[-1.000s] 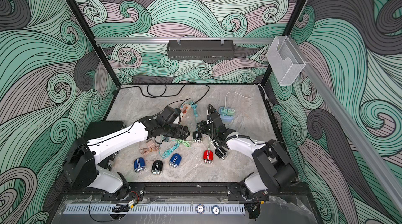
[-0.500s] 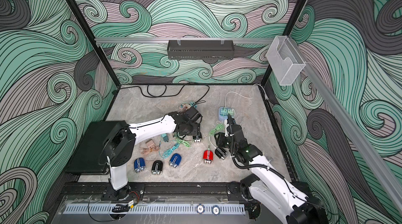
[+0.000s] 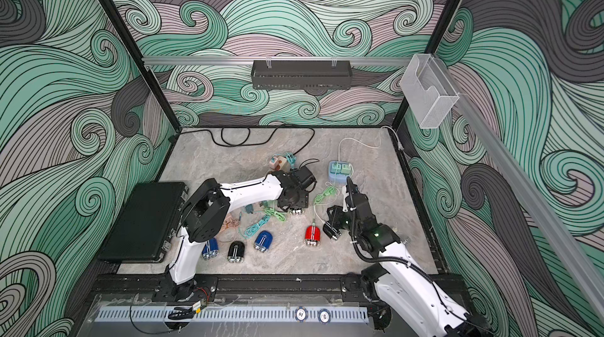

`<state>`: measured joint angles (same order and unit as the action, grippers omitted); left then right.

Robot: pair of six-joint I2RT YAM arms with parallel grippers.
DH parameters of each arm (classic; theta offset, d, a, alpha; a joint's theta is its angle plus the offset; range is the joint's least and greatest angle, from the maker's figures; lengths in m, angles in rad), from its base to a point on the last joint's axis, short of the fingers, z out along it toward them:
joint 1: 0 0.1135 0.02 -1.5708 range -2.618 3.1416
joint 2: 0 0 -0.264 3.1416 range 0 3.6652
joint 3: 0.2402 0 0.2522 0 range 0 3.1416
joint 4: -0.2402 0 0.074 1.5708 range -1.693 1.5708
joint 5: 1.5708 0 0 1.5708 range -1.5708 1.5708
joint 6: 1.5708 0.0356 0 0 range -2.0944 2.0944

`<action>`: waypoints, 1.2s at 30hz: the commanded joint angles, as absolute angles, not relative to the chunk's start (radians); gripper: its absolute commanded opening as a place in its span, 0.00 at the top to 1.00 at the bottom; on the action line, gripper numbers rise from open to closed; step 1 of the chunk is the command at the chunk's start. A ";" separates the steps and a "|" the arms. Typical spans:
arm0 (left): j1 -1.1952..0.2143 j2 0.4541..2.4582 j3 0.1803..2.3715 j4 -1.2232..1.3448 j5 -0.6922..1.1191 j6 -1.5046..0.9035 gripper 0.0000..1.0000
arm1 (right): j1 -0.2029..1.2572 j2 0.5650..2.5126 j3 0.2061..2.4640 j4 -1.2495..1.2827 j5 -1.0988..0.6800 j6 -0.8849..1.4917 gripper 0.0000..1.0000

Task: Unplug the electric shaver
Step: Pick up the electric shaver from the center of the board.

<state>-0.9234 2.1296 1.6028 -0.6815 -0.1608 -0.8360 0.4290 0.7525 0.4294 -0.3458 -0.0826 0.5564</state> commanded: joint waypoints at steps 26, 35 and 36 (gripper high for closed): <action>-0.965 2.160 1.689 -0.708 -0.273 -0.781 0.34 | 0.403 0.745 0.393 -0.348 -0.090 0.554 0.57; -0.965 2.204 1.689 -0.740 -0.235 -0.818 0.33 | 0.402 0.744 0.390 -0.343 -0.096 0.556 0.57; -0.964 2.210 1.691 -0.744 -0.230 -0.820 0.33 | 0.399 0.742 0.388 -0.343 -0.097 0.556 0.57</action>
<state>-0.9607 2.1826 1.6604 -0.7132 -0.2516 -0.8009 0.4076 0.7490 0.4007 -0.3492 -0.0898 0.5564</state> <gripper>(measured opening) 0.666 0.430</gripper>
